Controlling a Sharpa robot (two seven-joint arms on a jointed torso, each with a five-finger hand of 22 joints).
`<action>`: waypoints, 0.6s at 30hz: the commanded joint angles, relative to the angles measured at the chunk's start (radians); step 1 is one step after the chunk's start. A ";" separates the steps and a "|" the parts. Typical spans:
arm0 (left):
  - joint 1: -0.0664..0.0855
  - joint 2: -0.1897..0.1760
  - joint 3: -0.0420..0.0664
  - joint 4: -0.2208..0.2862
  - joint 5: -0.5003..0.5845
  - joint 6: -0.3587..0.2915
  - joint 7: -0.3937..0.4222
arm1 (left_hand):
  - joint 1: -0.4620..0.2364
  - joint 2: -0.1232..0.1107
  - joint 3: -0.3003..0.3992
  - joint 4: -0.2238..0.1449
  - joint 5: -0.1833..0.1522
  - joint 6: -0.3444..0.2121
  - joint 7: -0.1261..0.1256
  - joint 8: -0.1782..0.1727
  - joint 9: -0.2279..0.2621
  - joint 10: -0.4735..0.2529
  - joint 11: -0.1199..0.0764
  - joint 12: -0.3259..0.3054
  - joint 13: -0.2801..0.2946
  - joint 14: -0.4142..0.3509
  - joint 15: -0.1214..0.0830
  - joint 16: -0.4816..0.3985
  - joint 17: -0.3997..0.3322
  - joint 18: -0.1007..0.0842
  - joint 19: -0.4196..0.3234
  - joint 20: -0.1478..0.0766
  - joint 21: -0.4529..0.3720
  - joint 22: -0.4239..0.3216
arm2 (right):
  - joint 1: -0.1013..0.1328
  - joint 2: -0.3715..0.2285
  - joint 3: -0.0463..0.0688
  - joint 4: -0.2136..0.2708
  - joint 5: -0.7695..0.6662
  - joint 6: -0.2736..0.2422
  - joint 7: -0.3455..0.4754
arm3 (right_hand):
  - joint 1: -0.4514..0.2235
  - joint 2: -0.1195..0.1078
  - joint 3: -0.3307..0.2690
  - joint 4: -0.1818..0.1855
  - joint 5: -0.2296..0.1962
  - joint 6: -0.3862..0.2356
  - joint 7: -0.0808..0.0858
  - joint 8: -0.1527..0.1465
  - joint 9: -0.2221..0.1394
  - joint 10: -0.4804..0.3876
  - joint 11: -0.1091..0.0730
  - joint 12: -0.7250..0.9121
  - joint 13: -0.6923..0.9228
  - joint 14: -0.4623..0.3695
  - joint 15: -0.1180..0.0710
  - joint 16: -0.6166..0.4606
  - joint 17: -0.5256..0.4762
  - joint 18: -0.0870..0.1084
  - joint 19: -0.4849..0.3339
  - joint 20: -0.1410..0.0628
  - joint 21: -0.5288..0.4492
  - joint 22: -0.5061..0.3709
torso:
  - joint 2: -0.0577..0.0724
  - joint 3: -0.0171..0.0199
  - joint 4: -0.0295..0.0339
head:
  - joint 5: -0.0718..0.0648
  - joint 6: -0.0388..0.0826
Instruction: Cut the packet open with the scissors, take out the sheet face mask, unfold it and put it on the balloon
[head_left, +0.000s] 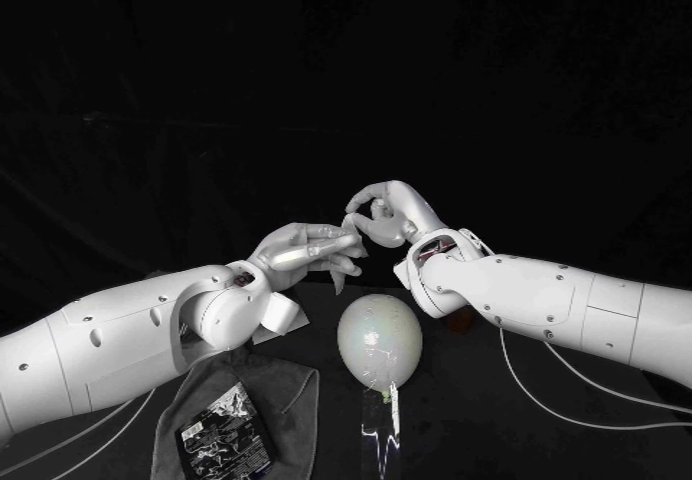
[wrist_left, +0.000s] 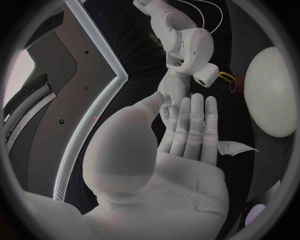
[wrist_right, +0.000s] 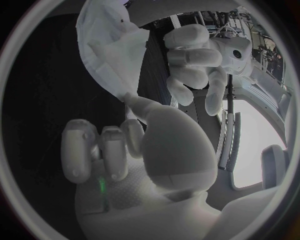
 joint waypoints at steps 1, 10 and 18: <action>0.000 0.005 0.001 0.002 -0.012 0.043 0.027 | 0.021 0.009 0.013 -0.002 -0.001 -0.015 0.000 -0.010 -0.005 -0.020 0.000 -0.003 -0.006 -0.016 0.000 0.000 -0.006 0.018 -0.002 0.010 -0.009 -0.006 | 0.000 0.003 0.000 -0.004 0.061 -0.021 0.055 | -0.010 -0.001 0.006 -0.001 0.004 -0.009 -0.001 0.008 0.002 -0.006 -0.001 -0.006 0.062 0.097 -0.004 0.001 0.237 -0.001 0.012 -0.009 -0.007 0.206 | 0.000 0.0003 -0.0007 | 0.000 0.000; 0.000 0.005 0.001 0.000 -0.045 0.044 0.031 | 0.063 0.041 0.067 -0.013 -0.002 0.000 -0.005 -0.019 -0.017 -0.037 0.000 -0.013 -0.021 -0.035 -0.001 -0.008 -0.023 0.021 -0.007 0.014 -0.024 -0.017 | 0.000 -0.002 0.000 -0.005 0.190 -0.004 0.125 | -0.021 -0.002 0.004 0.003 0.004 -0.019 -0.002 0.015 0.005 -0.012 -0.001 -0.018 0.054 0.097 -0.003 0.000 0.234 0.001 0.005 -0.009 -0.020 0.202 | 0.000 -0.0001 -0.0012 | 0.002 0.005; -0.001 -0.037 0.002 0.005 -0.030 -0.005 0.083 | 0.095 0.068 0.108 -0.044 -0.003 0.067 -0.017 -0.004 -0.020 0.031 -0.021 0.025 -0.017 0.021 -0.022 0.022 -0.031 0.022 0.041 -0.012 0.024 0.008 | 0.000 -0.026 0.000 0.016 0.259 0.030 0.163 | -0.027 -0.002 0.000 0.006 0.004 -0.025 -0.004 0.020 0.008 -0.020 -0.001 -0.034 0.043 0.095 -0.004 -0.002 0.230 0.003 0.000 -0.009 -0.029 0.200 | 0.001 0.0004 -0.0010 | -0.003 0.006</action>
